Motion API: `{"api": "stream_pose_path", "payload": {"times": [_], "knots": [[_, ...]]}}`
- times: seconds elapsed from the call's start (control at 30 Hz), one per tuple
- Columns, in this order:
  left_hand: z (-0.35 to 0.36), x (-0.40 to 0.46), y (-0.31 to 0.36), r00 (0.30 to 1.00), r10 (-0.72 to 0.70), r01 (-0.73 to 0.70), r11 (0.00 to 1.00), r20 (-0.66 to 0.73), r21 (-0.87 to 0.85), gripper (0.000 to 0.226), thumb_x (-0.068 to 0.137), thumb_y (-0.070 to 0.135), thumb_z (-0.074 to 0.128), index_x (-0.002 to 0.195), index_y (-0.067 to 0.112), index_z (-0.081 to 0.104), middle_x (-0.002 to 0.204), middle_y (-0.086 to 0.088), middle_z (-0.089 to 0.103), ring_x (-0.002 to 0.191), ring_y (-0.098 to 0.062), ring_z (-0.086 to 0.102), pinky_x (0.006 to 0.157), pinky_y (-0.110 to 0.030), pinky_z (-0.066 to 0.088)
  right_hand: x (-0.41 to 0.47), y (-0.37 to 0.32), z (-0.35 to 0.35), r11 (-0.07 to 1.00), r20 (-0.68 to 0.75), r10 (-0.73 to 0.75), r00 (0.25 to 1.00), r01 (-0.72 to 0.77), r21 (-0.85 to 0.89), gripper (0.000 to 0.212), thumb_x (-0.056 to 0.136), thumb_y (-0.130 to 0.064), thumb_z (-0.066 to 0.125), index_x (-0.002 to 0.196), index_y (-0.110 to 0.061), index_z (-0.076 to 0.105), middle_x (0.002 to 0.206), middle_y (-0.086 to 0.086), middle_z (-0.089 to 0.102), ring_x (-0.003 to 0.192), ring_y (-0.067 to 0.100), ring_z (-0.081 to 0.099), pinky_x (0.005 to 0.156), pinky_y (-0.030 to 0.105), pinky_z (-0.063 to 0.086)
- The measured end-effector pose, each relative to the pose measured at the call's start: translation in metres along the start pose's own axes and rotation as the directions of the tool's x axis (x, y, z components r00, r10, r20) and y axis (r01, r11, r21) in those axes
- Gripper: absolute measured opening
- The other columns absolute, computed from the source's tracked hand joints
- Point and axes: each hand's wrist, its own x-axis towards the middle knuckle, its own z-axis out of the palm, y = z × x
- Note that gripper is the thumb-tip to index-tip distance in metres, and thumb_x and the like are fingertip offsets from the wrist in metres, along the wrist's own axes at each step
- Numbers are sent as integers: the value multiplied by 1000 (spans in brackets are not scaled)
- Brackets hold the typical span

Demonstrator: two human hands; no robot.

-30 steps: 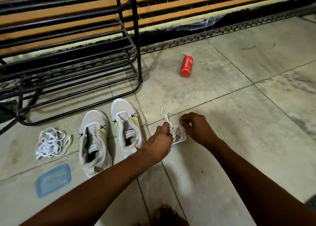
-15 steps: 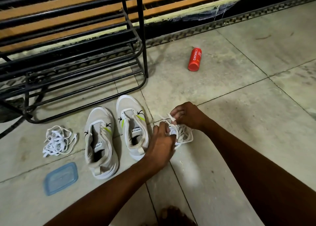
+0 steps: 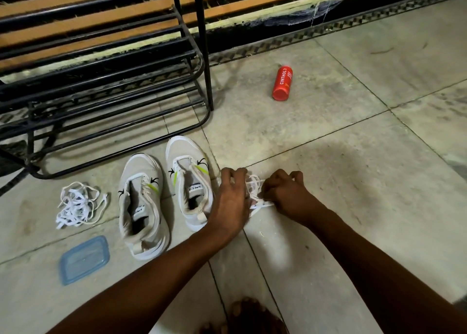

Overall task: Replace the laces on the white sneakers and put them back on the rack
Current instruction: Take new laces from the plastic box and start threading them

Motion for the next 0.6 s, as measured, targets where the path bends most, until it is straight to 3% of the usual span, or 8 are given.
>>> {"api": "stream_pose_path", "payload": {"times": [0.07,0.13,0.23,0.3,0.43,0.6], "knots": [[2,7,-3,997,-6,3,999,83,37,81,77,17,82,144,35,41,136,-6,39,117,-29,54,97,-43,52,3,-4,3,998,7,-12,1000,12,-62,53,46,-2,73,86,-36,77,87,-14,63,100,20,50,78,38,19],[5,16,-6,985,-1,-15,996,171,92,78,78,26,76,146,43,40,141,-4,38,124,-29,50,101,-42,49,4,-5,7,997,15,1,1000,0,-79,52,44,0,74,84,-33,76,88,-14,62,102,19,44,80,42,25],[7,35,-8,940,-57,-12,980,337,200,72,79,31,78,144,40,48,148,2,35,131,-29,42,104,-42,43,-1,-6,11,998,2,15,1000,-14,-64,52,47,0,73,88,-32,77,94,-15,64,106,19,42,81,44,26],[6,47,-8,914,-58,-49,966,402,252,67,78,32,81,139,34,53,144,2,44,132,-28,42,100,-41,44,-6,-5,13,1000,-56,14,998,-15,-26,50,50,0,73,90,-30,78,95,-15,66,107,20,47,81,43,25],[-9,54,3,937,-37,-53,968,348,245,38,81,23,78,115,24,60,119,-1,61,116,-25,57,76,-31,43,-9,-6,17,998,-163,56,985,-51,36,48,53,-1,80,92,-29,79,97,-14,69,108,18,49,82,39,22],[-25,47,9,959,160,-196,970,233,143,21,82,5,69,100,15,66,103,-4,57,94,-26,62,75,-40,56,-9,-15,20,964,-273,235,933,-188,188,13,73,-15,72,81,-24,76,113,-2,58,114,26,44,83,41,27]]}}
